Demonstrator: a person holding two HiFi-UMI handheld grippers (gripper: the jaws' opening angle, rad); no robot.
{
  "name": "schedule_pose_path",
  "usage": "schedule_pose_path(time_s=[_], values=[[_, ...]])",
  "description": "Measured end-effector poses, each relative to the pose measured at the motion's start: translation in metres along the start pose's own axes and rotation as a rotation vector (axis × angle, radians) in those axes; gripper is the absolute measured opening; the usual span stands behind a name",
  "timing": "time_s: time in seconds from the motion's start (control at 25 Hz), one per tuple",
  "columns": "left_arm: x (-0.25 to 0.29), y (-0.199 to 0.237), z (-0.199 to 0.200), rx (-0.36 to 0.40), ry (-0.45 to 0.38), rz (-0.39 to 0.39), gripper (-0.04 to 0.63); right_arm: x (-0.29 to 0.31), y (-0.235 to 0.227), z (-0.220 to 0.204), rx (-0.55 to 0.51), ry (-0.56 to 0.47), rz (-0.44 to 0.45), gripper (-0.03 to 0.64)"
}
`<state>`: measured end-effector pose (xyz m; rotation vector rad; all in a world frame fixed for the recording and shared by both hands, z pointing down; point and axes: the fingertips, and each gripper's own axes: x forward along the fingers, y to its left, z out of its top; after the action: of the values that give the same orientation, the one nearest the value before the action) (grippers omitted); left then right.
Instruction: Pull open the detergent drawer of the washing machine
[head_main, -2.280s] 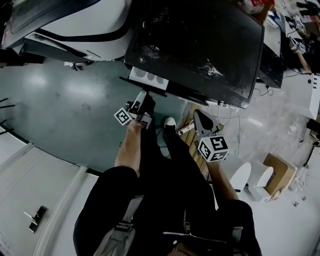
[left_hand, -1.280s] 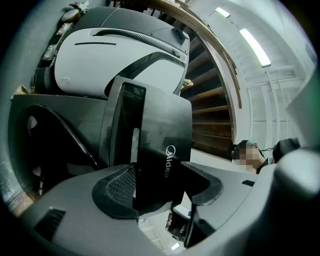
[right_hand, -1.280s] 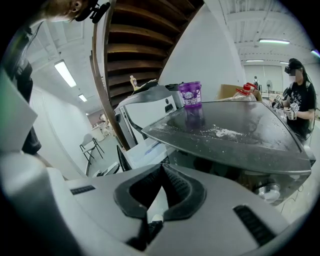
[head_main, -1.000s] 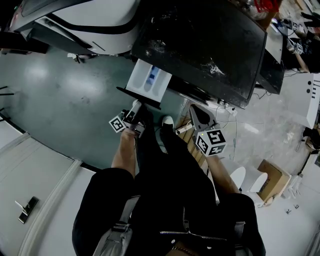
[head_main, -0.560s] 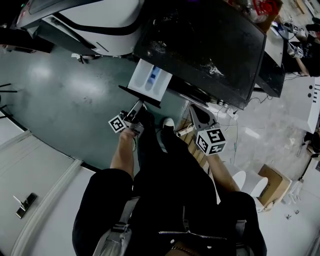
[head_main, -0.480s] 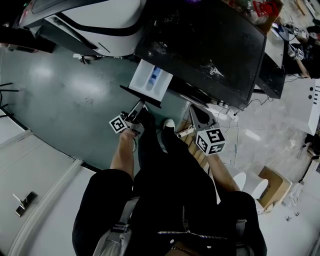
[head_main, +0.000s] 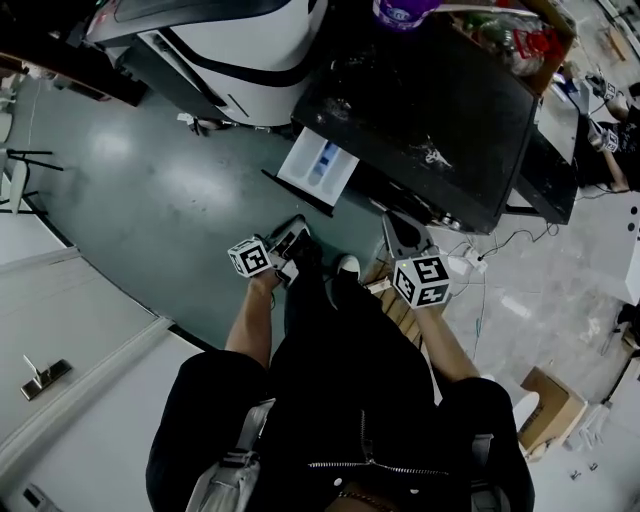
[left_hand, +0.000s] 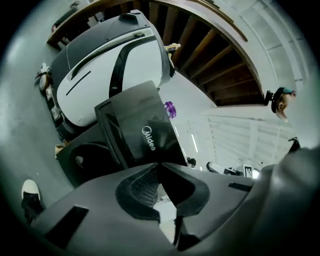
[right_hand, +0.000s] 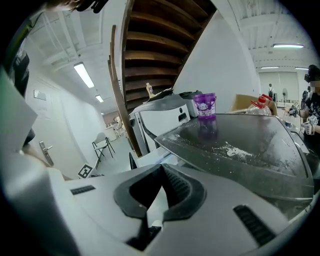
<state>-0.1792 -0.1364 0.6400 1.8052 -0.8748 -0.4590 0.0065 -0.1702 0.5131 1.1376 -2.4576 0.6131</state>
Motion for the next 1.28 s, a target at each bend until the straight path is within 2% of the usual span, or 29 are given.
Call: schedule_pose_path(time_s=[0.2,0.36,0.56,0.68,0.84,1.0,1.28], values=[[-0.006,-0.030,0.008,0.148,-0.026,0.069,0.024,-0.008,0.003,0.006,-0.028,-0.018,0.031,0.006],[-0.012,-0.052,0.020,0.350,-0.028,0.186,0.021,-0.014,0.003,0.017,-0.065,-0.039,0.050,0.006],[-0.012,-0.079,0.022,0.622,0.045,0.325,0.020,-0.020,0.003,0.028,-0.091,-0.067,0.056,0.006],[-0.010,-0.096,0.027,0.731,0.039,0.395,0.021,-0.021,0.003,0.032,-0.096,-0.081,0.066,0.006],[-0.009,-0.125,0.037,0.830,-0.013,0.448,0.021,-0.025,0.003,0.034,-0.096,-0.091,0.076,0.005],[-0.012,-0.156,0.053,0.897,-0.066,0.452,0.020,-0.030,0.004,0.040,-0.110,-0.113,0.078,0.005],[-0.021,-0.202,0.087,0.947,-0.164,0.449,0.021,-0.044,0.005,0.072,-0.138,-0.202,0.053,0.005]])
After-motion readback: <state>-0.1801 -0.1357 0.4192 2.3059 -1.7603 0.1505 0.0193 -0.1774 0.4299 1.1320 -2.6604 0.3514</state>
